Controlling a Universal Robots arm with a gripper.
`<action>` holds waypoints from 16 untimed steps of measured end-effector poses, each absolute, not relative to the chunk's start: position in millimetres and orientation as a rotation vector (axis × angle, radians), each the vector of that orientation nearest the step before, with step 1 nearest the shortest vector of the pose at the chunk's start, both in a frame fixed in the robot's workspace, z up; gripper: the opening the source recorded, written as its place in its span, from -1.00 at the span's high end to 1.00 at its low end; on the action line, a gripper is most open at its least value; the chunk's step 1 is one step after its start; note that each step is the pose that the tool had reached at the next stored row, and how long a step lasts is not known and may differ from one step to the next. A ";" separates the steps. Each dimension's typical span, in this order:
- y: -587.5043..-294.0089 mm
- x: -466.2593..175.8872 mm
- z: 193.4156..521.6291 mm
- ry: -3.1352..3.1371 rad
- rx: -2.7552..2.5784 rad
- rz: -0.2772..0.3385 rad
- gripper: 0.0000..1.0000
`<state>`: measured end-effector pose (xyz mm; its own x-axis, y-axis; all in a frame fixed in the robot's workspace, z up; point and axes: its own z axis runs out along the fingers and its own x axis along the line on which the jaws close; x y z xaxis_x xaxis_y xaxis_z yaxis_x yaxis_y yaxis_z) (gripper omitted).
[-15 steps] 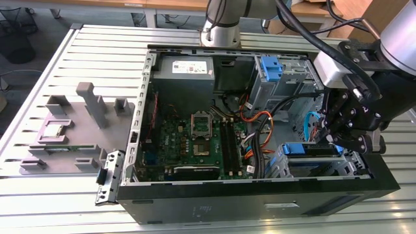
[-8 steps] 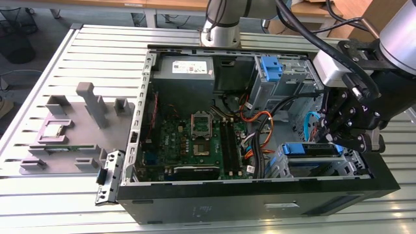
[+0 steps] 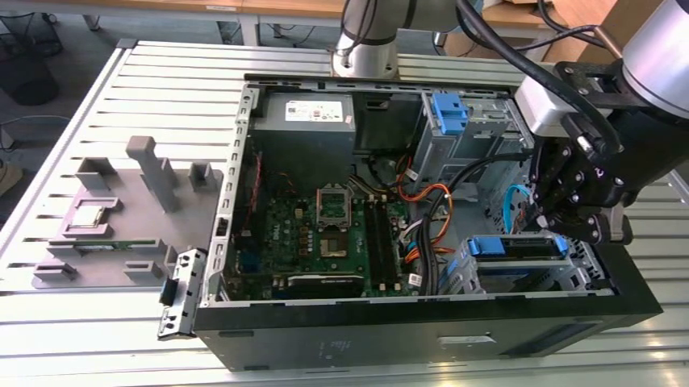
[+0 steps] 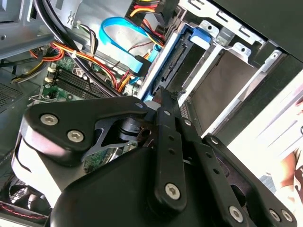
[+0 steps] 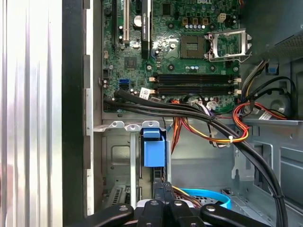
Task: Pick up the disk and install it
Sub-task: 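Insert the first disk wire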
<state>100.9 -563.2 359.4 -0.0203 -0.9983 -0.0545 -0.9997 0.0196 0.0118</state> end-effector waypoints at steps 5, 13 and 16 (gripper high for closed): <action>-559.4 100.9 359.3 2.221 -2.177 0.072 0.79; -557.1 100.9 359.4 2.221 -2.177 0.073 0.79; -557.0 100.9 359.9 2.219 -2.175 0.077 0.79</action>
<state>100.9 -557.0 359.9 -0.0203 -0.9981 -0.0582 -0.9997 0.0197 0.0121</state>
